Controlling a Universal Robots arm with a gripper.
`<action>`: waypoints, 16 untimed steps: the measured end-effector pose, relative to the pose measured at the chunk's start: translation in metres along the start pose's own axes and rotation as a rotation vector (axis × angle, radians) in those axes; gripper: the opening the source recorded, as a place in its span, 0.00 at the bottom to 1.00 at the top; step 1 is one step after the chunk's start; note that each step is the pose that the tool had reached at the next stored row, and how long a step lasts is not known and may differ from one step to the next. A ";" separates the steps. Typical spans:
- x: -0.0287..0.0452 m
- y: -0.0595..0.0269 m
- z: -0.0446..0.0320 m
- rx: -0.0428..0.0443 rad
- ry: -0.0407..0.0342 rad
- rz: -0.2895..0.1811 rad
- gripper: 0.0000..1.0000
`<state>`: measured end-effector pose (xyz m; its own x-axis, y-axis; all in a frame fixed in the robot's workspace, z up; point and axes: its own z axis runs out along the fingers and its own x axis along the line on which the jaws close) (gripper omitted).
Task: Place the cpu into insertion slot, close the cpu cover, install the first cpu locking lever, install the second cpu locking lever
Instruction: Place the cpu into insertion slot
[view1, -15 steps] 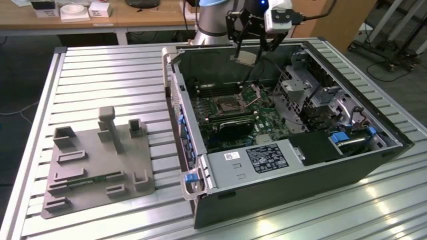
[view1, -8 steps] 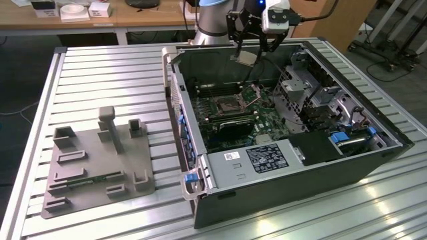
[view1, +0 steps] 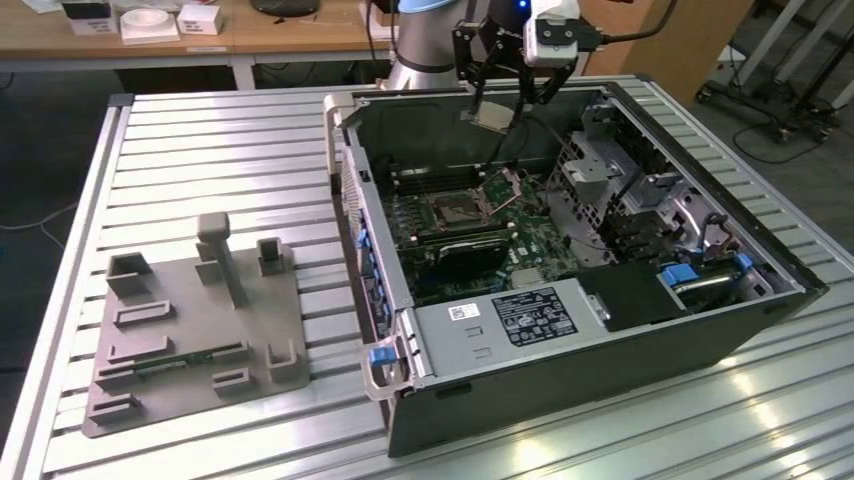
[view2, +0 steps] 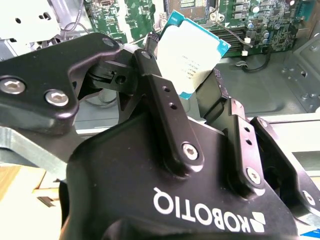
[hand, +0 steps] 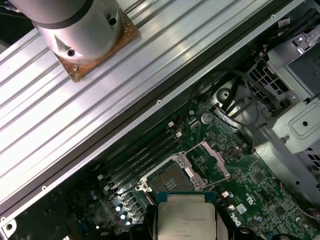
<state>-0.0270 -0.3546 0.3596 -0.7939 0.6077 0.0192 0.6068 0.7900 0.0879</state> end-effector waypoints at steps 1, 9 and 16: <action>0.0000 0.0000 0.0000 -0.0001 -0.0001 0.000 0.54; 0.0000 0.0000 0.0001 -0.0010 -0.0036 0.042 0.54; 0.0000 0.0000 0.0001 -0.0011 -0.0047 0.053 0.54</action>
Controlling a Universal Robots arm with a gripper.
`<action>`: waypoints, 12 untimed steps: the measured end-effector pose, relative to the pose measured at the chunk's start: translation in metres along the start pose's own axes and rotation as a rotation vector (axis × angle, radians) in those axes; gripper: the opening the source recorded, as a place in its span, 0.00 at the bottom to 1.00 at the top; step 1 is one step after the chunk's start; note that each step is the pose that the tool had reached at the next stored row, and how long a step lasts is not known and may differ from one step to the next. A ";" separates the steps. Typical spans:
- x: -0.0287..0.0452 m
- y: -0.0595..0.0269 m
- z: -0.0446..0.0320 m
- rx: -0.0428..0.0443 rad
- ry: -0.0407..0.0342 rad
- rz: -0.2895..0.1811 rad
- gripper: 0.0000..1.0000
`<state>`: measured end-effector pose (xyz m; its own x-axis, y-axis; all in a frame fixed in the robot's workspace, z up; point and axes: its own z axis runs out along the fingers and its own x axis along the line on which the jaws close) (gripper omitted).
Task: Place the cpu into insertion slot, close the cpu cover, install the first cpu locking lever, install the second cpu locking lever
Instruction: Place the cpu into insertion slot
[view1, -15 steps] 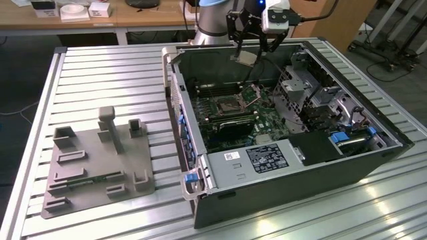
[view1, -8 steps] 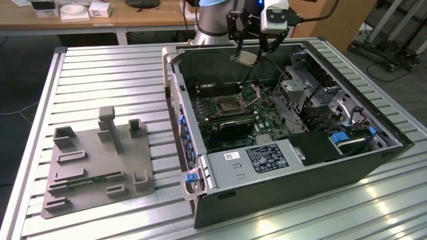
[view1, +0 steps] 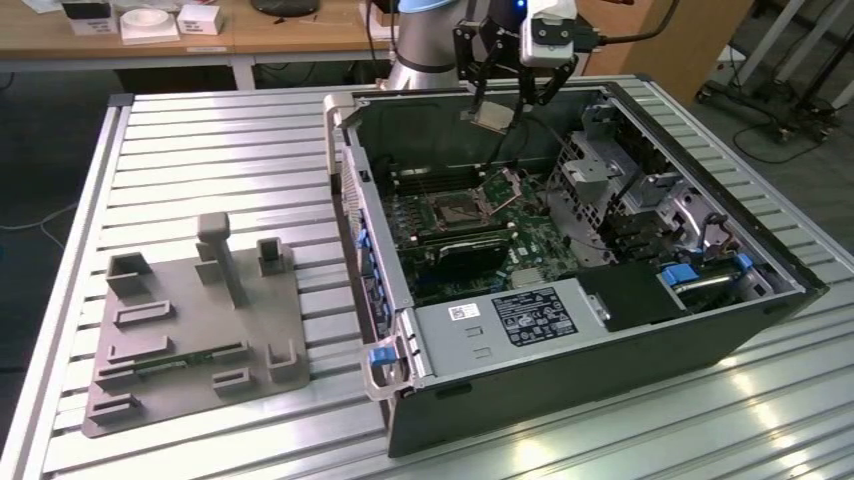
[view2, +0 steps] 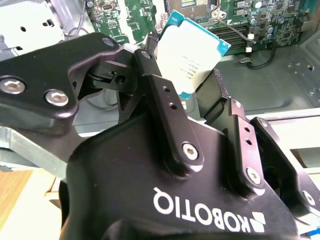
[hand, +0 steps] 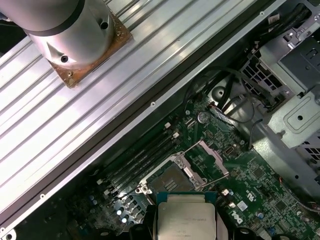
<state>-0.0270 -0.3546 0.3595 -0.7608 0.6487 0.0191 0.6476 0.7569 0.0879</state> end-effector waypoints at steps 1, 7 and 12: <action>0.0000 0.0000 0.0000 -0.0007 0.0002 0.004 0.54; 0.0000 0.0000 0.0000 -0.0037 0.0023 0.009 0.54; 0.0000 0.0000 0.0001 -0.0038 0.0019 0.013 0.54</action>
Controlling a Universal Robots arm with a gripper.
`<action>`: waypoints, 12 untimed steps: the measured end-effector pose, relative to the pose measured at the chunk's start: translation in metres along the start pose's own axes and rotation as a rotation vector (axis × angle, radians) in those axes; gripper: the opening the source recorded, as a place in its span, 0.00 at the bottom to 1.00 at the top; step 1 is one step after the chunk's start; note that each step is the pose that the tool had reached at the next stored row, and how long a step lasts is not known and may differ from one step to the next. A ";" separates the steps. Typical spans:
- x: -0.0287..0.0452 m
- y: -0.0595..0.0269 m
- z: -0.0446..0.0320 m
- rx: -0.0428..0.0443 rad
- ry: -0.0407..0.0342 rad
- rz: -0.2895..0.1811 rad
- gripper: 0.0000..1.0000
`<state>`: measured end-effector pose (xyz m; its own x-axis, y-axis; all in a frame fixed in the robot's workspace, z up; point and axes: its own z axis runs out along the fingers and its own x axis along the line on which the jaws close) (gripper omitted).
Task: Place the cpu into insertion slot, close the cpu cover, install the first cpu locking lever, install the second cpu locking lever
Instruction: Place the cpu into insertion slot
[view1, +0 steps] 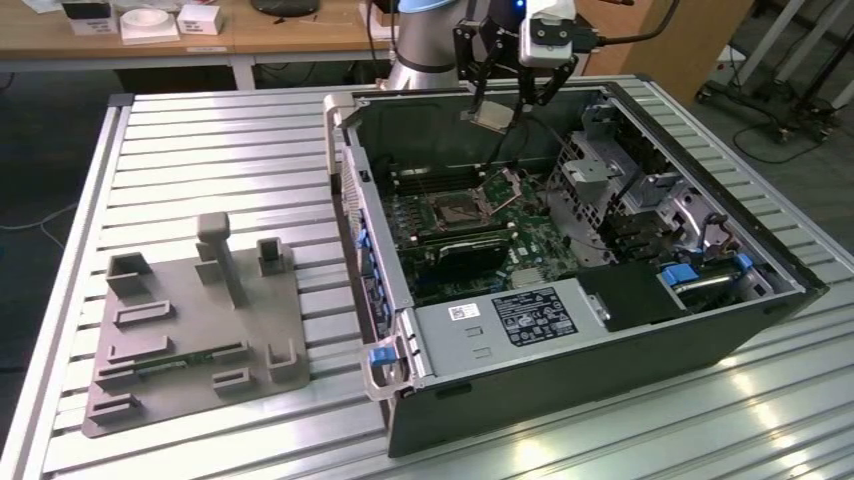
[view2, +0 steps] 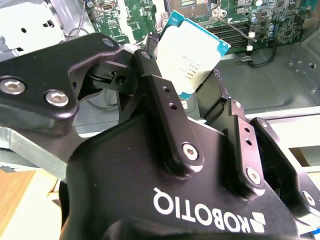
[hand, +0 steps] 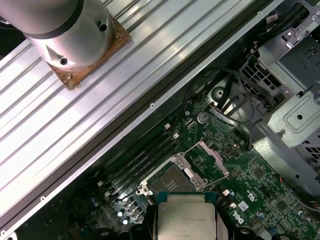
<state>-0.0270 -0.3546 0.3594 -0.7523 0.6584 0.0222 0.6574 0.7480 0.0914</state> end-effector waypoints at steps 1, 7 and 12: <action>0.0000 0.0000 0.0000 0.0000 -0.0002 0.002 0.54; 0.0001 -0.0001 0.0005 -0.0012 -0.0042 0.046 0.54; 0.0001 -0.0001 0.0006 -0.0015 -0.0058 0.064 0.54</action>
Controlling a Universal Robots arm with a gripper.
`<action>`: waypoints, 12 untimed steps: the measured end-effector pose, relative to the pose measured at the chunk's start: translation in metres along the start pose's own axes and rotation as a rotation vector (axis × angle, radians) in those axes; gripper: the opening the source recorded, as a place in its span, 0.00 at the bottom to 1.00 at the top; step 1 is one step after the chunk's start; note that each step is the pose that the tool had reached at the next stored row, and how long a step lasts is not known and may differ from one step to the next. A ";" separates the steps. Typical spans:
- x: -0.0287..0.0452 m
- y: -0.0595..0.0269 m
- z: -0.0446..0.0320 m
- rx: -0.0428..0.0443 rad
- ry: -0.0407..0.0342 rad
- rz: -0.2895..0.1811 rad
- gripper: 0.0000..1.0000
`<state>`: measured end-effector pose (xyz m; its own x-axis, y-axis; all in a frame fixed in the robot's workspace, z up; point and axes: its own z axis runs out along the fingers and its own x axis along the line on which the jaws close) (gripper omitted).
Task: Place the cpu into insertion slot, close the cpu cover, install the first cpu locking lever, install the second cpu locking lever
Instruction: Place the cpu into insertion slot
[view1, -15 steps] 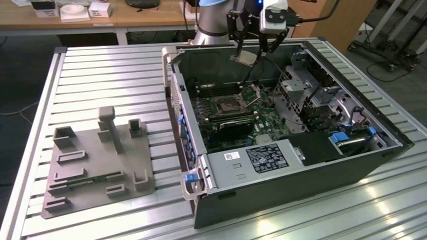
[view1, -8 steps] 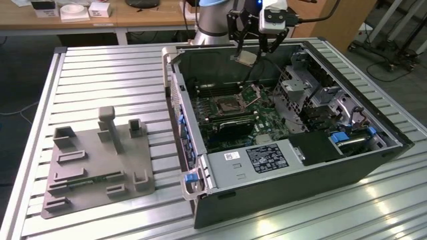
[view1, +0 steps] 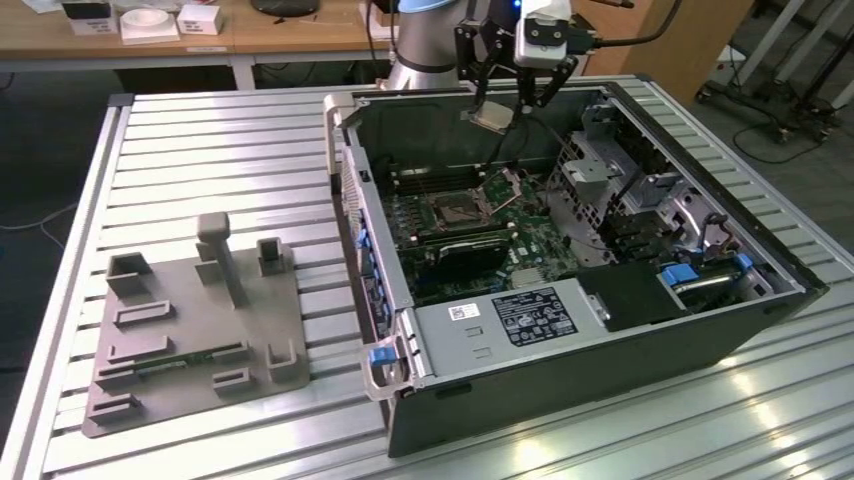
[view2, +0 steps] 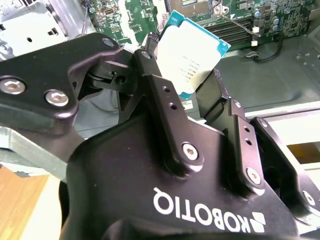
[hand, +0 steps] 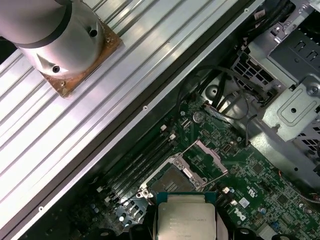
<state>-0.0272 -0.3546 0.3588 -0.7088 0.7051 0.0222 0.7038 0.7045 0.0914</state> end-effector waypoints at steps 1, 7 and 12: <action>0.0000 0.0000 0.0000 0.0000 -0.0001 0.001 0.54; 0.0000 0.0000 0.0001 -0.0002 -0.0009 0.009 0.54; 0.0000 0.0000 0.0001 -0.0003 -0.0013 0.015 0.54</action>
<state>-0.0272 -0.3546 0.3587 -0.6984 0.7154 0.0222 0.7140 0.6942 0.0914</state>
